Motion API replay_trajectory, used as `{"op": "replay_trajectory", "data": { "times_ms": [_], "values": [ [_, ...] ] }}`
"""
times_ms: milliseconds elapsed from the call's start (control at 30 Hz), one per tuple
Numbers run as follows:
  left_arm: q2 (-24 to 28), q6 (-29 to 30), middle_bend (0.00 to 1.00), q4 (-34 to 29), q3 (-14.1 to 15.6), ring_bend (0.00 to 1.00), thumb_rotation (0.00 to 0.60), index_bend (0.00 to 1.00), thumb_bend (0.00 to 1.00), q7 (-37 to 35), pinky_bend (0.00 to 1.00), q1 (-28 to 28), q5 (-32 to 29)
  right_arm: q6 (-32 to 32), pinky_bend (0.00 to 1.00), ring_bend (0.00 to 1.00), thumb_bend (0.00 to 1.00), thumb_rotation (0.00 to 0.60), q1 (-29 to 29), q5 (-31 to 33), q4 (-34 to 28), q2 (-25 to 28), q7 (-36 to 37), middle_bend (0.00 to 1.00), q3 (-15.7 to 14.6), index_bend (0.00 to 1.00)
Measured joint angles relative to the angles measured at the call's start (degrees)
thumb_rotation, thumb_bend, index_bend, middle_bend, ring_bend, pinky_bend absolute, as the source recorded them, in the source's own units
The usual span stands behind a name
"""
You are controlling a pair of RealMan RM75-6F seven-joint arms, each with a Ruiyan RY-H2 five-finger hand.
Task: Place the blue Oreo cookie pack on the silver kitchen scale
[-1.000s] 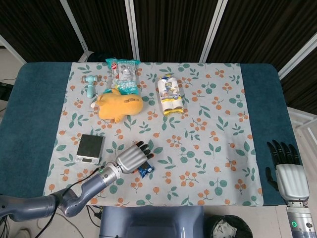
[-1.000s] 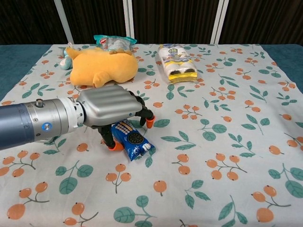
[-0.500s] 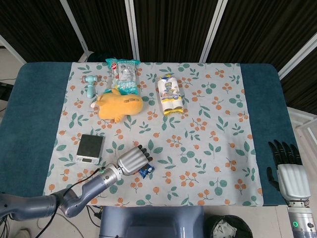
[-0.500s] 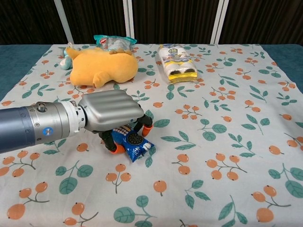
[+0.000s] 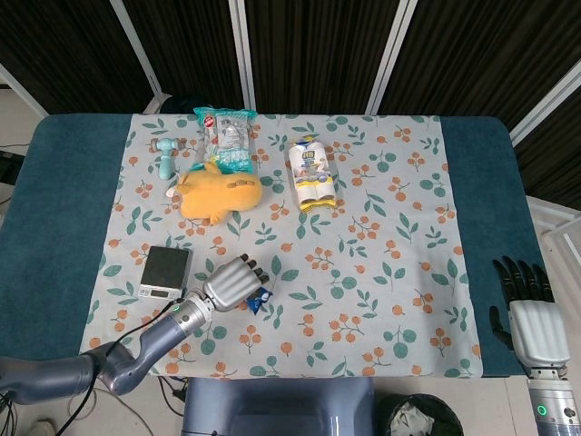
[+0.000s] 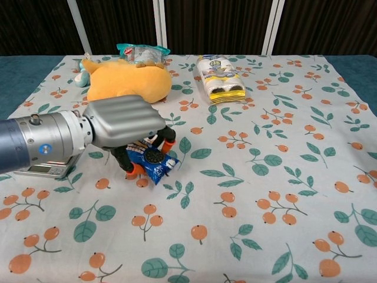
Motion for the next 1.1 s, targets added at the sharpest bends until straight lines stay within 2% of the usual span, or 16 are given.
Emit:
{"op": "replay_trajectory", "data": {
  "times_ms": [333,500,800,1100],
  "values": [
    [11.3,1.6,0.47,-5.9,-0.4,0.36,0.6,0.41,0.24,0.6,0.4,3.7,-8.3,-0.3,0.0,0.02,0.59,0.6,0.1,-0.2,-0.2,-0.2,-0.6,0.07,-0.2,0.0],
    [16.1,4.8,0.47,-7.7,0.4,0.36,0.6,0.41,0.24,-0.9,0.41,7.4,-11.6,-0.5,0.0,0.02,0.59,0.6,0.2,-0.1,-0.1,-0.4,-1.0,0.07,-0.3,0.0],
    [17.6,7.2,0.47,-6.6,1.5,0.36,0.6,0.43,0.24,-4.7,0.41,10.6,-14.3,-0.3,0.0,0.02,0.59,0.6,0.2,0.0,0.1,-0.6,-1.5,0.07,-0.2,0.0],
    [15.1,7.8,0.47,-1.5,1.5,0.36,0.6,0.42,0.24,-12.5,0.4,11.0,-9.3,0.3,0.0,0.02,0.59,0.6,0.0,0.3,0.4,-0.6,-1.9,0.07,0.2,0.0]
  ]
}}
